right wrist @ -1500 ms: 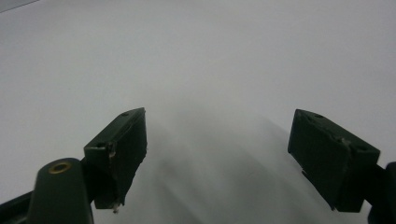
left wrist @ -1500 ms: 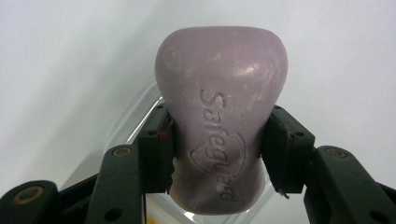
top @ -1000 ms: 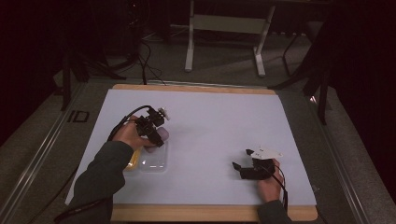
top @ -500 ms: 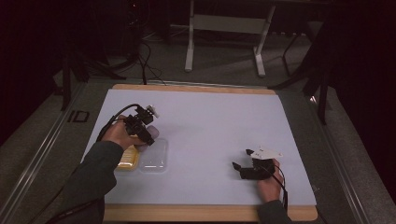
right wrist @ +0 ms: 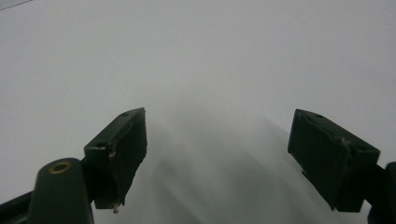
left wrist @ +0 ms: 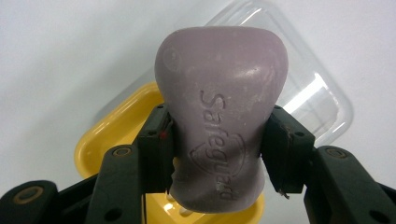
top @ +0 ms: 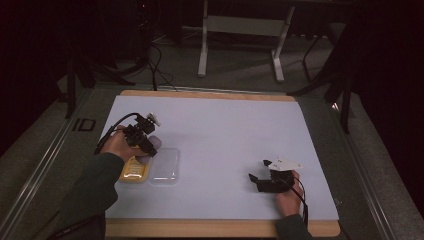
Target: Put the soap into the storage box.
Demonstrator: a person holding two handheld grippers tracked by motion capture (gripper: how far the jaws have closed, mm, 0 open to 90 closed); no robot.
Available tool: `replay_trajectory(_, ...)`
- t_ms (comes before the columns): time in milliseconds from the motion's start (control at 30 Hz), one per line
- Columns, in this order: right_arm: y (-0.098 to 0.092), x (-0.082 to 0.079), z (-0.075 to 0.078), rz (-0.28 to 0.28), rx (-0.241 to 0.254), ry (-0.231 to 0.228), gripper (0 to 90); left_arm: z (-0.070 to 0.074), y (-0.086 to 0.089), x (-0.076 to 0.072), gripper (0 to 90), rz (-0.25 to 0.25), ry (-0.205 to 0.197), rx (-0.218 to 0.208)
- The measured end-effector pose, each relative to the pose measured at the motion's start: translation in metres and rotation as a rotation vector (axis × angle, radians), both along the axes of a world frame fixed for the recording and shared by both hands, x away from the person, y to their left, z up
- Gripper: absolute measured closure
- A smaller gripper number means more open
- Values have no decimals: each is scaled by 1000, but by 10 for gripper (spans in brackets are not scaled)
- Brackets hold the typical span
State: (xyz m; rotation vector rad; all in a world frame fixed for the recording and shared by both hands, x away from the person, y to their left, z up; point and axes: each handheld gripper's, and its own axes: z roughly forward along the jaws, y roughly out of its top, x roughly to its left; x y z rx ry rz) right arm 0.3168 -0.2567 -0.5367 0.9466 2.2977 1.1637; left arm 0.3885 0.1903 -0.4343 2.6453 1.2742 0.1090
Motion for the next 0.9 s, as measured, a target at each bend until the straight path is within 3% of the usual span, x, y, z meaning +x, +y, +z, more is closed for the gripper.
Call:
replay_trajectory(733,0,0,0,0,-5,-4,192,-16,24,-9,497,67,29,-13)
replay_trajectory(900,1,0,0,2,-6,-4,192,-22,35,-10,497,112,42,-11)
